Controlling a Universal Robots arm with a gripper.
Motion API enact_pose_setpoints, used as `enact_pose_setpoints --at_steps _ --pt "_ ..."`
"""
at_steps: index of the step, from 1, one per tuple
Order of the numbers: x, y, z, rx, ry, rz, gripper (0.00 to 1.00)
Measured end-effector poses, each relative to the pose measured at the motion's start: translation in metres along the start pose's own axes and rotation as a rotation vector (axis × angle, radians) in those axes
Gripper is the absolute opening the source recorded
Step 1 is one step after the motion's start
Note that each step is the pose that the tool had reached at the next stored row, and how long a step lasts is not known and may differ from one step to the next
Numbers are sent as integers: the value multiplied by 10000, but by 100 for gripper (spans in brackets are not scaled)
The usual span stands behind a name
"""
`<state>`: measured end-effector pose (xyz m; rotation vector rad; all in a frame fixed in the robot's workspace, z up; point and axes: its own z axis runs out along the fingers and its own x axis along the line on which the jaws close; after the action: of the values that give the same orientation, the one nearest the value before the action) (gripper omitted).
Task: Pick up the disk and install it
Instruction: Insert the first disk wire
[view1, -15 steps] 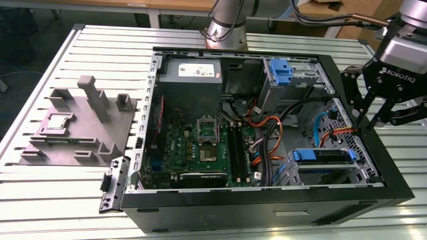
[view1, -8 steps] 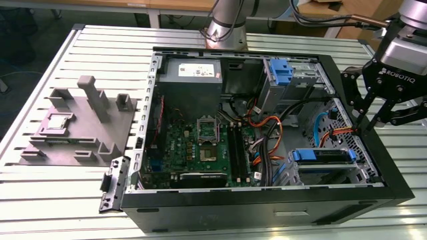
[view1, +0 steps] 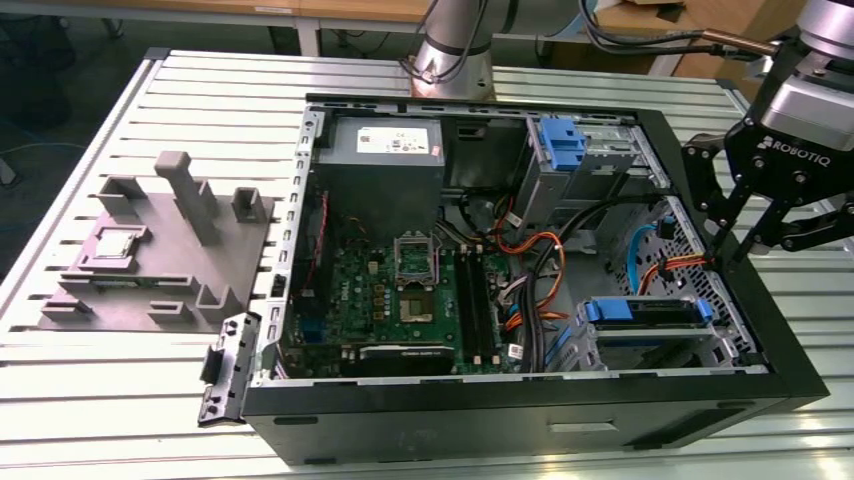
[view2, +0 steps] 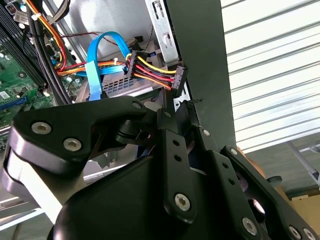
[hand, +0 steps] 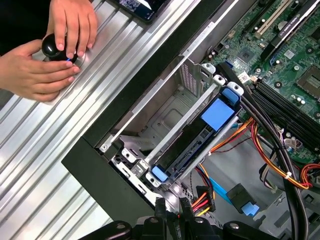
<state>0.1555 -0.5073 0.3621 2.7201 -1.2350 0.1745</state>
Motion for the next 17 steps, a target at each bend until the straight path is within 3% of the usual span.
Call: enact_pose_setpoints --at_steps 6,8,17 --pt "-5 -3 5 12 3 -57 27" --pt "-12 -10 8 18 10 -101 33" --pt "-34 -27 49 142 77 -816 33"
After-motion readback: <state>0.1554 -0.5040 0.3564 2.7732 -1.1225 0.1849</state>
